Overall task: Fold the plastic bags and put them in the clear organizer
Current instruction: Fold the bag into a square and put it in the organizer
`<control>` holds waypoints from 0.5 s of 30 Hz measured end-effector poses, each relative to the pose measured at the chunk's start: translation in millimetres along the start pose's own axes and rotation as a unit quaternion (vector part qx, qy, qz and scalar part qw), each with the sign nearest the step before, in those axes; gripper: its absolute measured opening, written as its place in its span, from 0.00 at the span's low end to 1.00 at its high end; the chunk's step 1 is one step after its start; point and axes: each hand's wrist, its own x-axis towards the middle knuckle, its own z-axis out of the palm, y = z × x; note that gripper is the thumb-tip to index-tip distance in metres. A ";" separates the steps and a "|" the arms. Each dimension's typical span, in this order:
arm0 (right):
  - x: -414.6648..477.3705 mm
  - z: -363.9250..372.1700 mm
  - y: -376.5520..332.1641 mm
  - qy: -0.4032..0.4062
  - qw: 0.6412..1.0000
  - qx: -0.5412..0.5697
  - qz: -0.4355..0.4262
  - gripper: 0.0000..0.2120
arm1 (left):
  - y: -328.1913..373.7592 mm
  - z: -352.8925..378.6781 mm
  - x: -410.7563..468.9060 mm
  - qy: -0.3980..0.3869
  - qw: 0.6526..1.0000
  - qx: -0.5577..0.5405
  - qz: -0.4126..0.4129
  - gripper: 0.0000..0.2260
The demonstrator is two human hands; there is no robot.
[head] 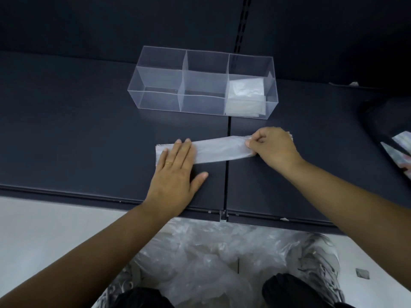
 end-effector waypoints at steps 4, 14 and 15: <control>-25.6 17.5 -17.7 0.109 0.966 -0.113 -0.206 0.17 | -8.2 16.6 -0.7 -0.025 0.997 0.078 0.004 0.37; -28.0 31.4 33.9 -0.097 0.914 -0.310 -0.243 0.41 | -5.1 10.8 -1.2 -0.027 0.997 0.068 0.016 0.35; -24.2 21.8 46.1 -0.089 0.919 -0.312 -0.223 0.42 | -5.8 11.5 -1.0 -0.028 0.997 0.070 0.015 0.35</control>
